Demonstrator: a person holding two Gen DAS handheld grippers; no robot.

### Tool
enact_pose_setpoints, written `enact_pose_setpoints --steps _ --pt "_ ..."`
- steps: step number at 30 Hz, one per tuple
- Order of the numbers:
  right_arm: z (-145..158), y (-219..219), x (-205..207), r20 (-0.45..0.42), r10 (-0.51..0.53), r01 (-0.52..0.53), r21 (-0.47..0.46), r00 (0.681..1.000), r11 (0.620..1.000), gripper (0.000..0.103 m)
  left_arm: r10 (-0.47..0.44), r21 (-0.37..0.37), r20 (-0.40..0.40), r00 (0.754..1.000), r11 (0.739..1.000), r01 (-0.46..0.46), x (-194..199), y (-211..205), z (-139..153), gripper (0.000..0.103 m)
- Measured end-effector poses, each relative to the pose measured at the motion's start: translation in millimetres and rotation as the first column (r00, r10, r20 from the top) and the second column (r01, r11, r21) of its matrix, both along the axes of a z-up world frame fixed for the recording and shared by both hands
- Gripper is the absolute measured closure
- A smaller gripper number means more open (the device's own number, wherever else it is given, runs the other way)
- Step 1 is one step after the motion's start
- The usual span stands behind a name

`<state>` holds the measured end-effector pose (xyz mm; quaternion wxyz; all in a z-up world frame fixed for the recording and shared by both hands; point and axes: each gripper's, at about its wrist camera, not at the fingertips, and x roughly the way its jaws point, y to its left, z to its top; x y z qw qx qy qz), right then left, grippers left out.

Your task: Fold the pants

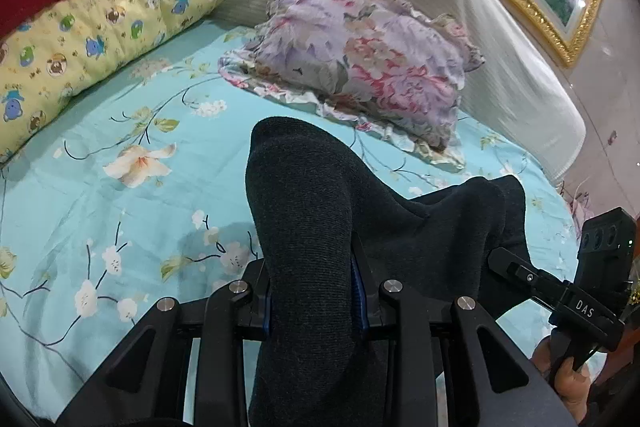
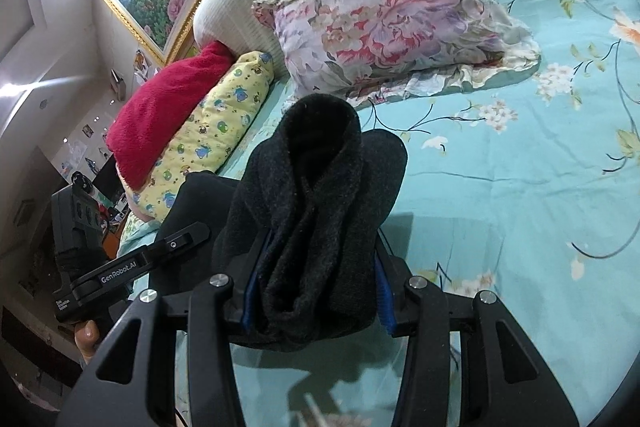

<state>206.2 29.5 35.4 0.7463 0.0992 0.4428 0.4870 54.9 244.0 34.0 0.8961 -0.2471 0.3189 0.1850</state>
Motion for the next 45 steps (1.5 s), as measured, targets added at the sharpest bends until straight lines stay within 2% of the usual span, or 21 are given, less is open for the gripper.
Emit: enact_pose_setpoints --steps 7,10,16,19,21,27,33,43,45 --pt "-22.4 9.2 10.6 -0.028 0.011 -0.012 -0.038 1.000 0.999 0.055 0.008 0.006 -0.045 0.999 1.000 -0.008 9.4 6.7 -17.7 0.074" --pt "-30.0 7.6 14.9 -0.044 -0.005 0.003 -0.052 0.999 0.999 0.050 0.009 0.005 -0.051 0.999 1.000 -0.009 10.3 9.5 -21.8 0.070" --pt "-36.5 2.1 16.5 -0.016 -0.017 0.015 -0.094 1.000 0.995 0.046 0.021 -0.017 -0.061 0.998 1.000 -0.022 8.6 15.5 -34.4 0.058" --pt "-39.4 1.1 18.8 0.012 -0.020 0.022 -0.120 1.000 0.993 0.042 0.040 -0.018 -0.089 0.995 0.999 -0.041 6.7 18.6 -40.7 0.049" --pt "-43.3 -0.7 22.8 0.005 -0.027 0.028 -0.122 1.000 0.992 0.037 0.053 -0.014 -0.087 0.995 0.998 -0.054 3.8 22.2 -43.7 0.043" --pt "-55.5 -0.2 28.6 0.009 -0.037 0.038 -0.139 0.999 0.990 0.024 0.056 -0.026 -0.074 0.996 0.998 -0.058 0.8 31.1 -54.2 0.037" --pt "-52.0 -2.6 26.6 0.025 -0.051 0.054 -0.158 0.998 0.986 0.023 0.078 -0.003 -0.060 0.995 0.997 -0.079 -6.4 26.0 -43.2 0.035" --pt "-37.4 -24.4 17.5 0.065 -0.125 0.136 -0.211 0.990 0.968 0.023 0.085 0.061 -0.087 0.993 0.995 -0.080 -21.8 11.3 -32.5 0.033" --pt "-33.1 -26.2 13.6 0.097 -0.136 0.156 -0.243 0.986 0.958 0.023 0.082 0.082 -0.095 0.992 0.994 -0.074 -26.9 7.0 -30.2 0.032"
